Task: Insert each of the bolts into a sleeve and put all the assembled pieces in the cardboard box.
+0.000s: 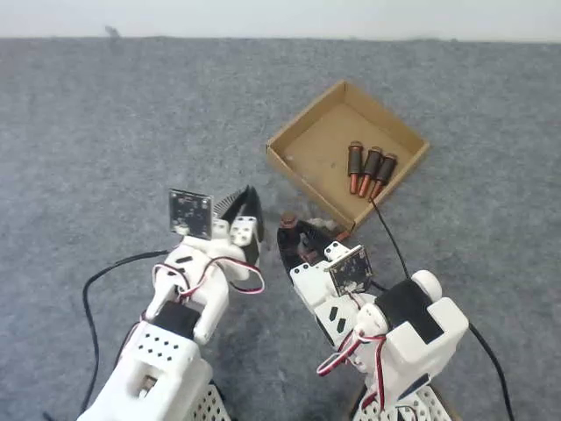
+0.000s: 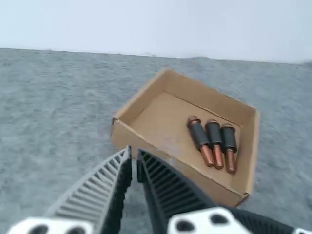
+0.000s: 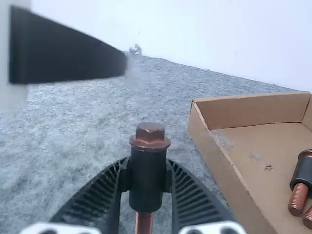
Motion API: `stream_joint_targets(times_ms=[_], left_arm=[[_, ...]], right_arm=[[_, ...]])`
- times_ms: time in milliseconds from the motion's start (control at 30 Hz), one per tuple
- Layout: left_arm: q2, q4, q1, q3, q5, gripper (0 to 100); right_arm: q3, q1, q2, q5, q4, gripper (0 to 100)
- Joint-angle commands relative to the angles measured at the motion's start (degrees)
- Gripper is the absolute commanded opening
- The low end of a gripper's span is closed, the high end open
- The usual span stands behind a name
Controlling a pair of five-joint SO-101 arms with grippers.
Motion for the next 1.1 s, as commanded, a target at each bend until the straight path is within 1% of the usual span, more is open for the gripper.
stream_joint_targets(times_ms=[0,33,67,133,233,300,367,433,533,633,833,933,1000,1067], left_arm=[[-3.3,0.4,-1.8,-2.9,0.7,1],[-5.1,1.3,-1.8,-2.9,0.7,1],[-7.3,4.0,-1.7,-2.9,0.6,1],[-13.4,12.0,-1.7,-3.7,0.6,1],[-24.5,26.3,-2.0,-4.8,0.6,1],[-32.5,33.1,-2.0,-4.1,0.6,1],[-40.2,37.8,-2.1,-1.3,0.6,1],[-41.5,38.8,-2.3,0.9,0.5,1],[-38.0,38.7,-5.5,2.1,0.5,1],[-38.8,39.5,-9.1,2.6,0.5,1],[-40.4,48.7,-14.2,3.1,0.5,1],[-40.4,49.6,-18.6,4.2,0.4,1],[-40.1,49.7,-20.9,6.4,-1.6,1],[-40.1,51.0,-22.9,6.1,-6.2,1]], right_arm=[[-1.6,0.7,-2.6,-0.3,0.0,0.6],[-1.6,0.7,-2.6,-0.3,0.0,0.6],[-1.6,0.7,-2.6,-0.3,0.0,0.6],[-1.6,0.7,-2.6,-0.3,0.0,0.6],[-1.6,0.7,-2.6,-0.3,0.0,0.6],[-1.6,0.7,-2.6,-0.3,0.0,0.6],[-1.6,0.7,-2.6,-0.3,0.0,0.6],[-1.7,0.7,-2.9,-0.3,1.6,0.6],[-2.8,0.9,-3.0,-0.3,3.8,0.6],[-3.1,2.0,-3.1,-0.3,3.9,0.6],[-2.6,2.2,-3.1,-0.3,3.6,0.6],[-2.6,2.2,-3.2,-0.3,3.6,0.6],[-2.4,2.2,-4.1,-0.3,3.6,0.6],[-0.7,2.2,-6.5,-0.3,4.0,0.6]])
